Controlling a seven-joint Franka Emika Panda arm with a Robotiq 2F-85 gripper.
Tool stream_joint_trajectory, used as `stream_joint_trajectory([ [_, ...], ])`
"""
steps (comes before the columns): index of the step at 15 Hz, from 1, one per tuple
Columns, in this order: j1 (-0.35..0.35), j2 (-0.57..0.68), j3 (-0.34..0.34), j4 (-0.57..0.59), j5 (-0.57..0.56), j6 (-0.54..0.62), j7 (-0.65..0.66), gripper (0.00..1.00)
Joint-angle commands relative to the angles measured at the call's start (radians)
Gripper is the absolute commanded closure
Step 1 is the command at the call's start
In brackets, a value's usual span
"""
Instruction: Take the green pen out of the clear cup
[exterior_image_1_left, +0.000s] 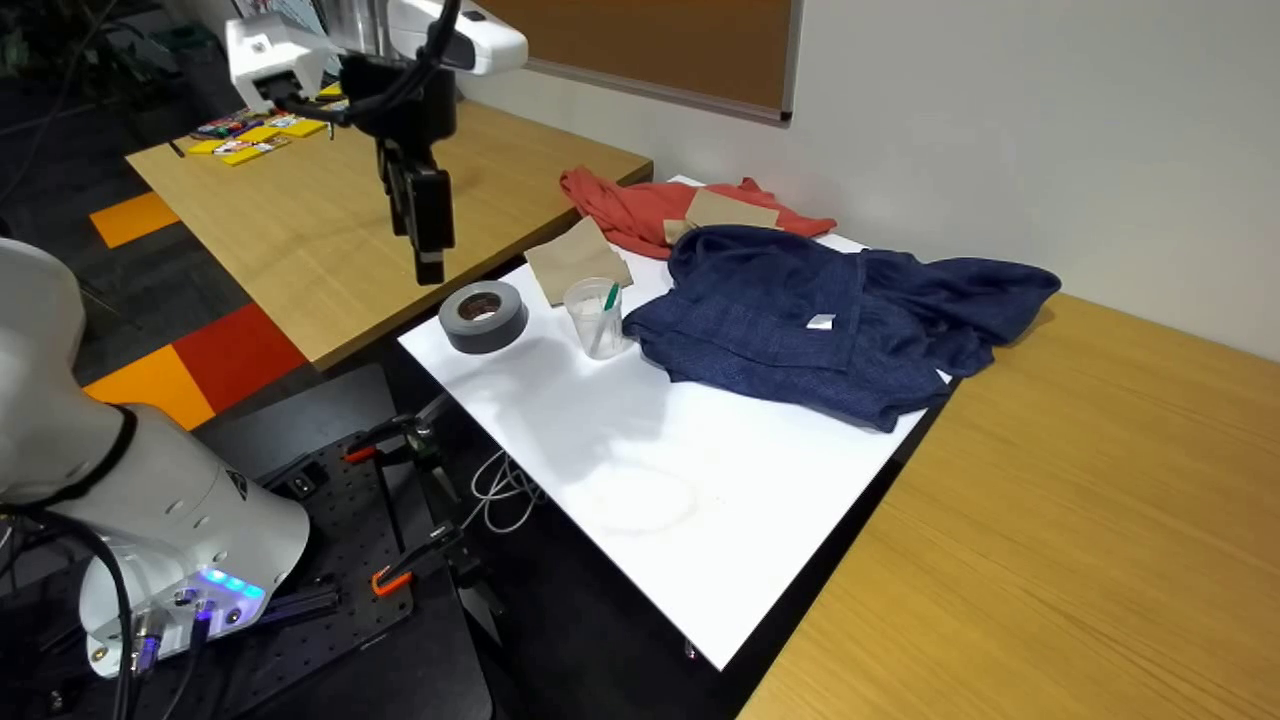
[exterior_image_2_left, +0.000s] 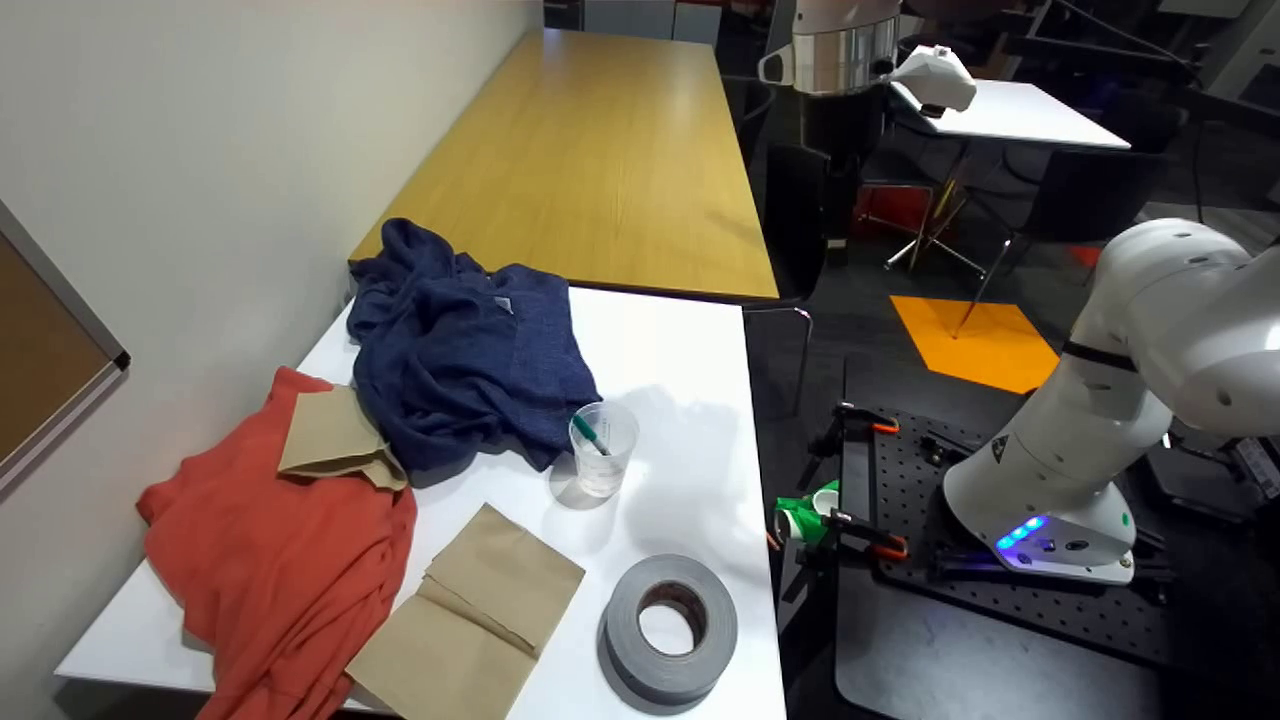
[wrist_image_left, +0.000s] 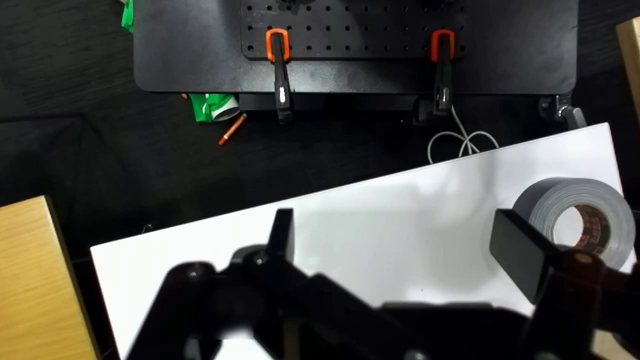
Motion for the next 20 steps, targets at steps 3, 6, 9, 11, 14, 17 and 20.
stream_joint_trajectory([
  [3, -0.005, 0.001, 0.005, 0.001, 0.002, -0.001, -0.002, 0.0],
  [6, 0.003, 0.01, 0.013, 0.003, 0.004, 0.015, -0.001, 0.0],
  [9, 0.027, 0.025, 0.046, -0.007, 0.022, 0.088, 0.023, 0.0],
  [11, 0.043, 0.047, 0.072, -0.017, 0.037, 0.174, 0.041, 0.0],
  [14, 0.067, 0.102, 0.101, -0.034, 0.05, 0.3, 0.043, 0.0],
  [17, 0.084, 0.191, 0.118, -0.037, 0.065, 0.427, 0.046, 0.0],
  [20, 0.091, 0.284, 0.133, -0.028, 0.074, 0.513, 0.062, 0.0],
])
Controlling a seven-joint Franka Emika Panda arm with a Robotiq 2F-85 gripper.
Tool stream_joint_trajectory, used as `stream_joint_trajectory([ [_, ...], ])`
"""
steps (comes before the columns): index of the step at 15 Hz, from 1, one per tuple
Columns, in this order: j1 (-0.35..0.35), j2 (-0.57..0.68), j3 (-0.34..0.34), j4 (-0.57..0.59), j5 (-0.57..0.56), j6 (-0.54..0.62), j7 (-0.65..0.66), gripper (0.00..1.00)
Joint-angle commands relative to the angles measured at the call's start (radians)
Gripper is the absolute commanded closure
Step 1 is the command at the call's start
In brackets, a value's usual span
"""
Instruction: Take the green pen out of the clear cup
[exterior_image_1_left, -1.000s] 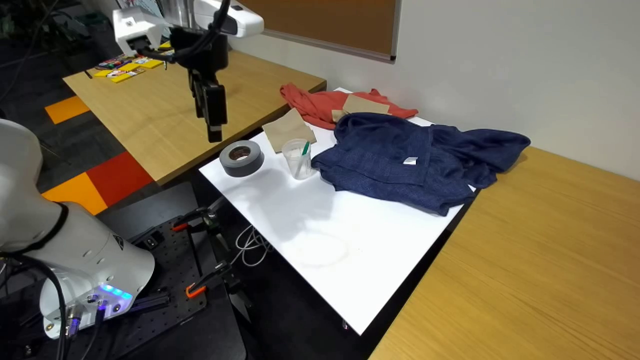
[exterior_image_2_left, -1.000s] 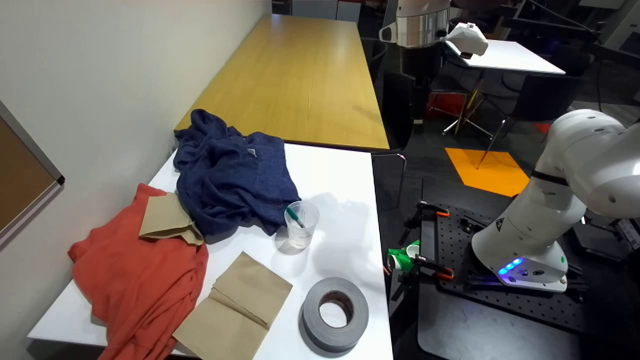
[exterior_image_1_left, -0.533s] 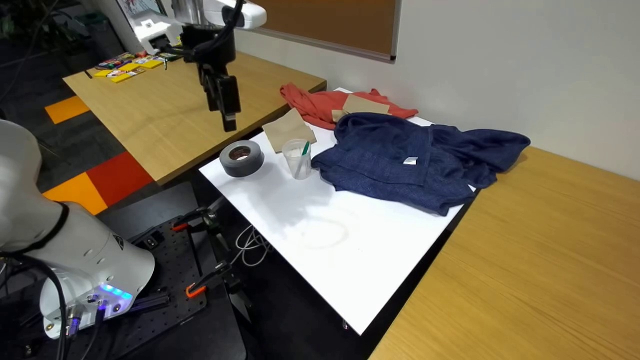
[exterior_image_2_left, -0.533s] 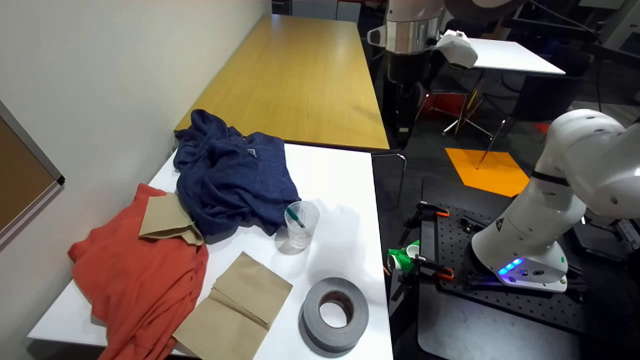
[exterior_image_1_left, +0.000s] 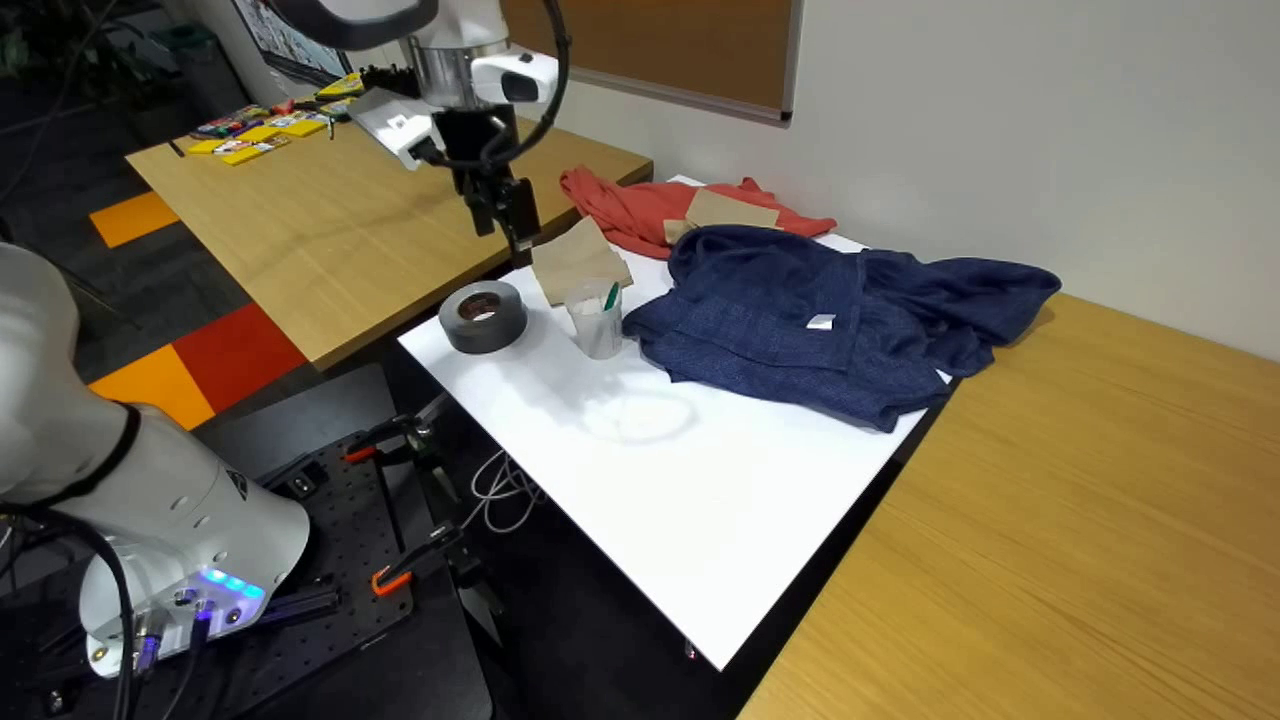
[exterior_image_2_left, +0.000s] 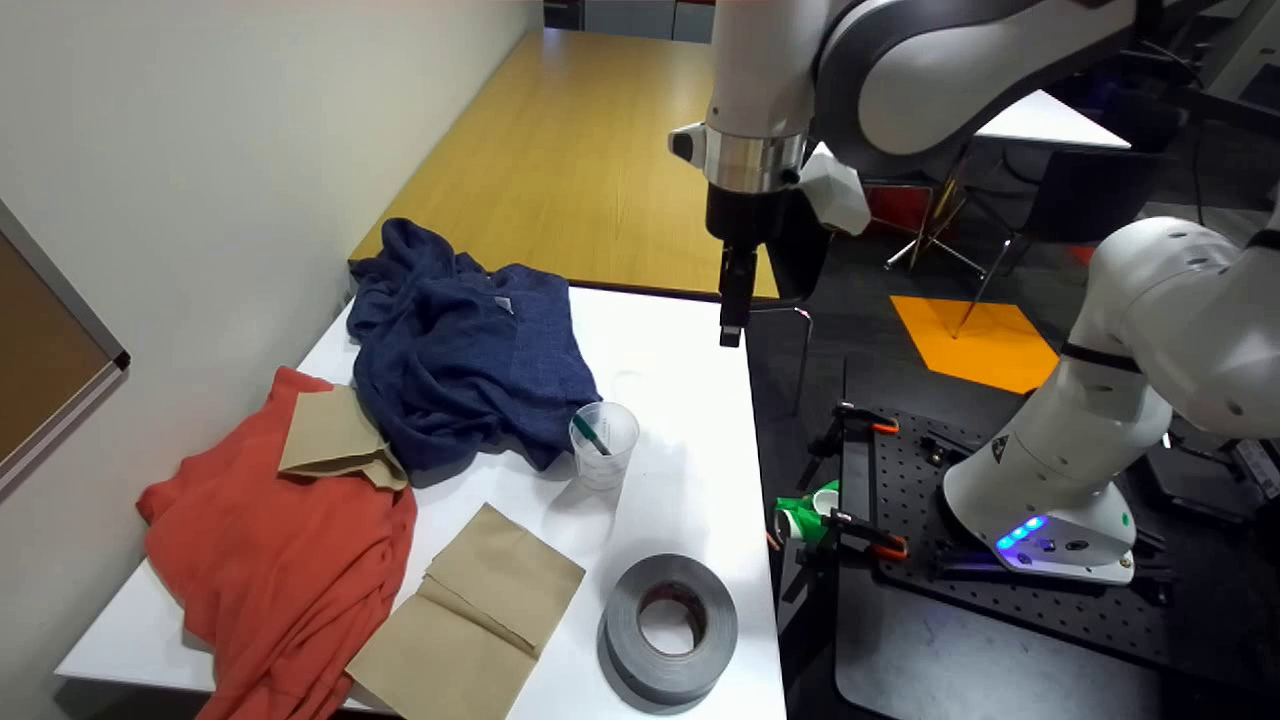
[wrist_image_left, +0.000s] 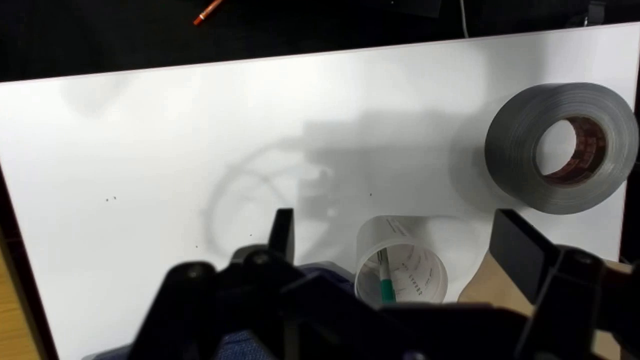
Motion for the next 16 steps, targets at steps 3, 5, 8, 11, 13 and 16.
stream_joint_trajectory([
  [3, 0.019, 0.159, 0.026, 0.027, 0.022, 0.124, 0.056, 0.0],
  [5, 0.028, 0.2, 0.034, 0.032, 0.024, 0.176, 0.067, 0.0],
  [8, 0.04, 0.256, 0.051, 0.056, 0.025, 0.24, 0.093, 0.0],
  [11, 0.057, 0.306, 0.071, 0.091, 0.015, 0.26, 0.139, 0.0],
  [13, 0.064, 0.348, 0.079, 0.128, 0.005, 0.263, 0.177, 0.0],
  [16, 0.071, 0.414, 0.079, 0.194, -0.008, 0.254, 0.222, 0.0],
])
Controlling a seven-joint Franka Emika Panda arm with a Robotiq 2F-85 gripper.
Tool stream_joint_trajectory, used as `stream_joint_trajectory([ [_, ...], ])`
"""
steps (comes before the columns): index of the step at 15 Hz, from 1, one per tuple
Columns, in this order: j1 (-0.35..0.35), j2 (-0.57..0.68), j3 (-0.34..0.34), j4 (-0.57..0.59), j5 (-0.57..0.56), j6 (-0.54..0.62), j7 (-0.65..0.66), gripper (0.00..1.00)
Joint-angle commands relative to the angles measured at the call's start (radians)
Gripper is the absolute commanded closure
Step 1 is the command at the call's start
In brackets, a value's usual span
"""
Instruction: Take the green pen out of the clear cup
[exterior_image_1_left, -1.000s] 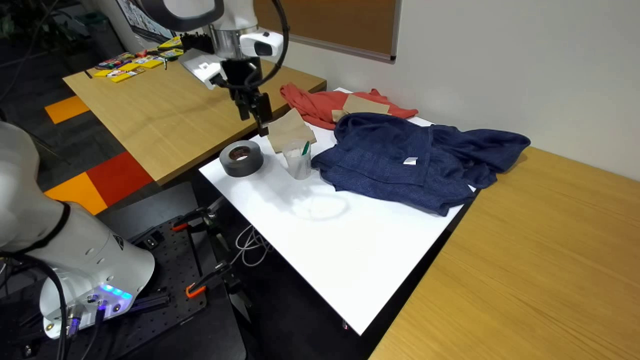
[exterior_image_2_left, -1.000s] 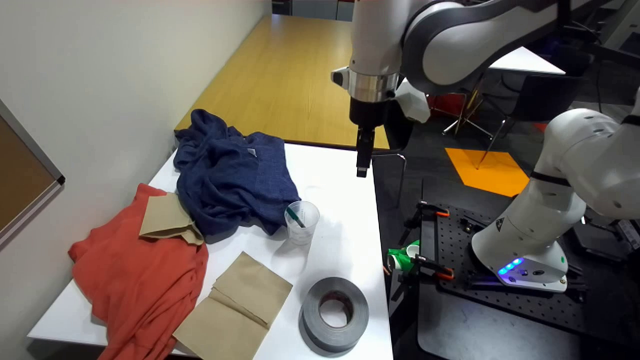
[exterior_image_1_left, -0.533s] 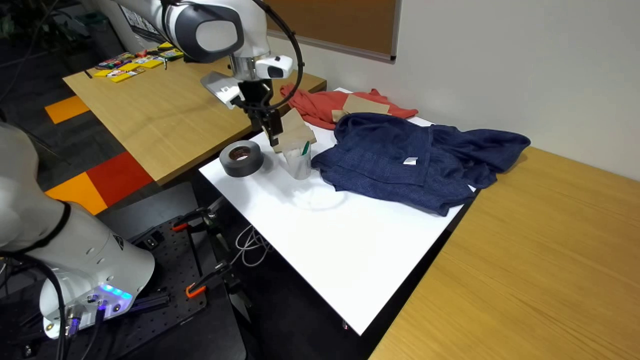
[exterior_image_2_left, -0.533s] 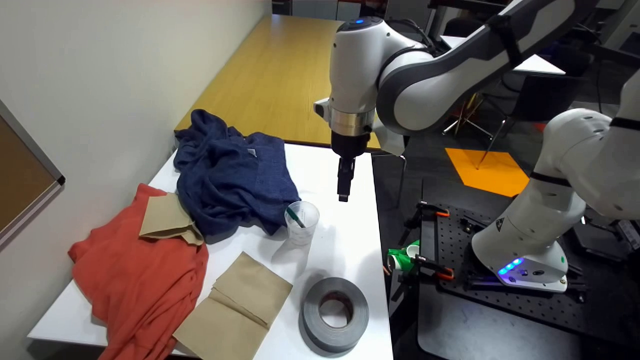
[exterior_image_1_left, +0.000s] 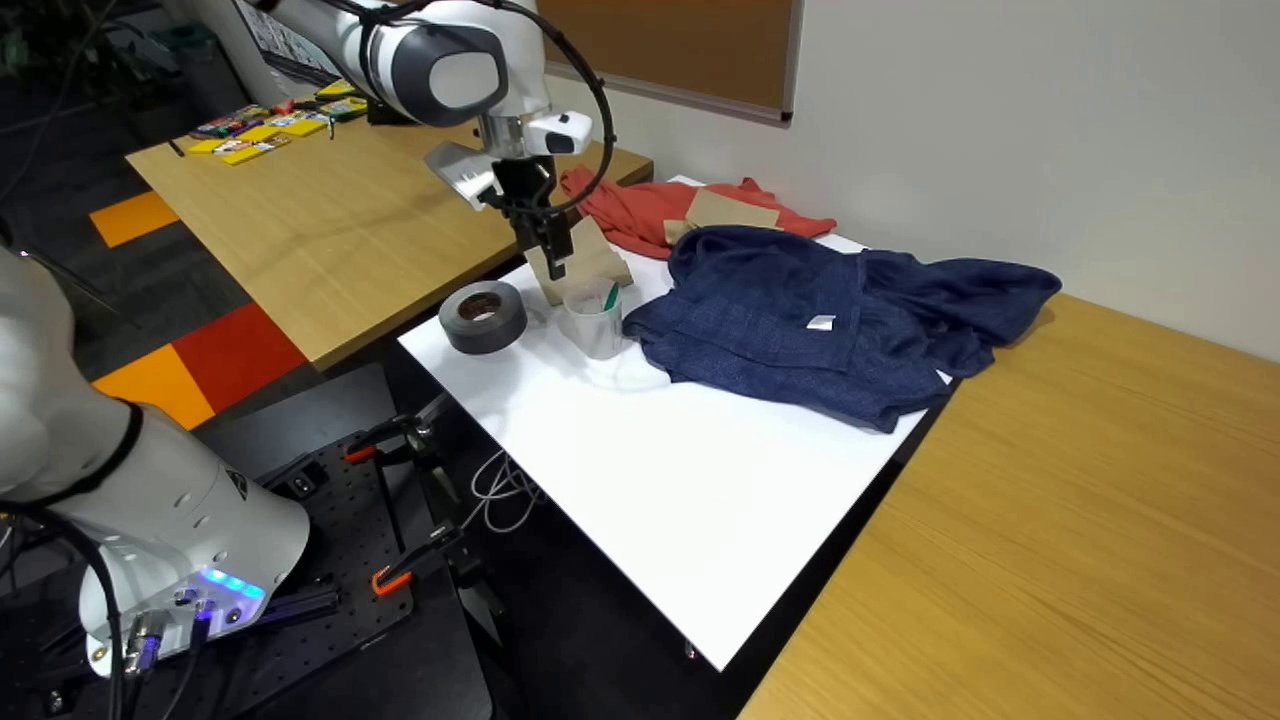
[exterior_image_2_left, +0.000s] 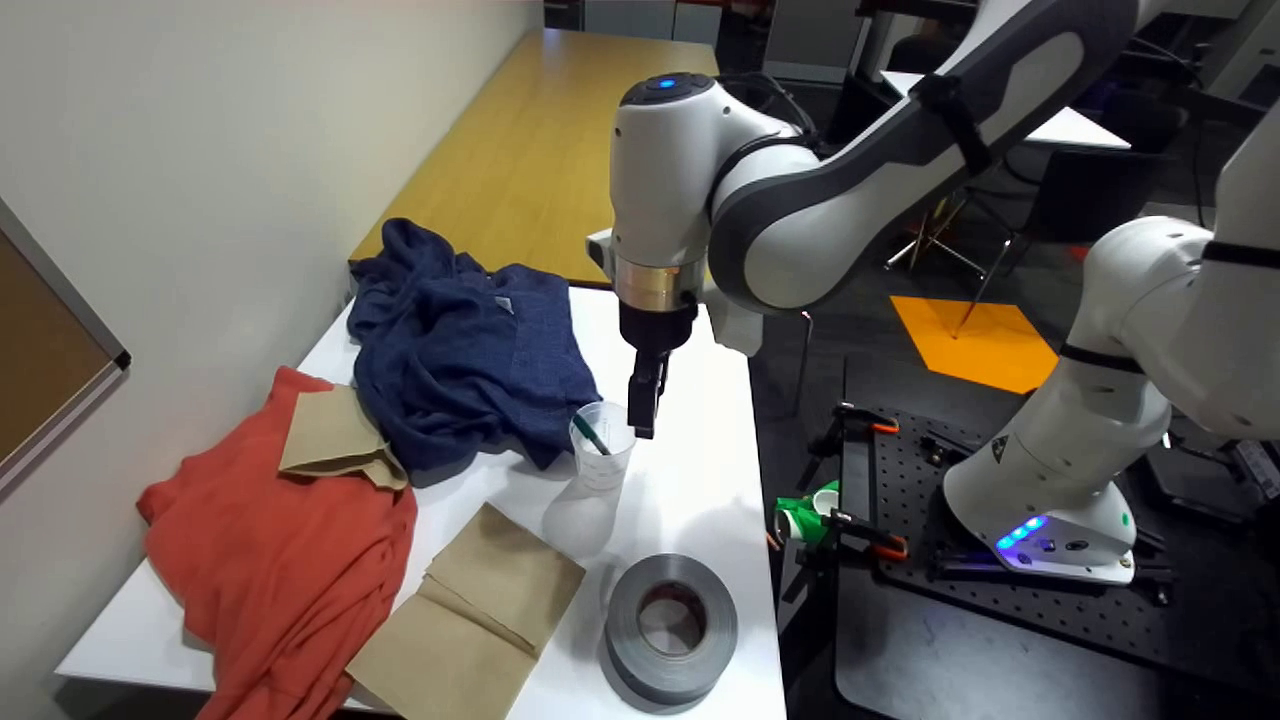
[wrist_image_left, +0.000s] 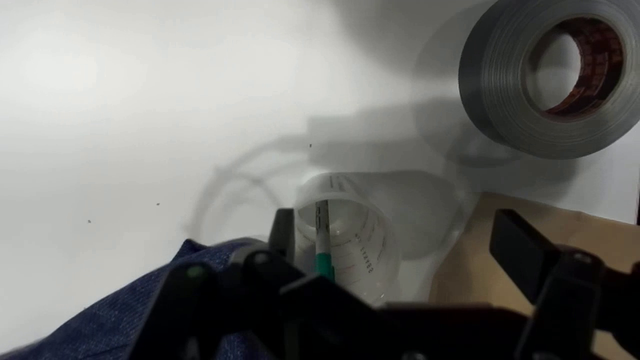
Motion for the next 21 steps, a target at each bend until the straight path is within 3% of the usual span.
stream_joint_trajectory([
  [1, 0.008, 0.098, -0.006, 0.102, -0.022, -0.004, 0.065, 0.0],
  [13, 0.014, 0.329, -0.069, 0.318, -0.042, -0.063, 0.087, 0.0],
  [15, 0.015, 0.345, -0.07, 0.333, -0.037, -0.071, 0.083, 0.28],
  [18, 0.015, 0.356, -0.069, 0.345, -0.032, -0.082, 0.081, 0.51],
  [21, 0.015, 0.361, -0.071, 0.349, -0.032, -0.084, 0.083, 0.62],
])
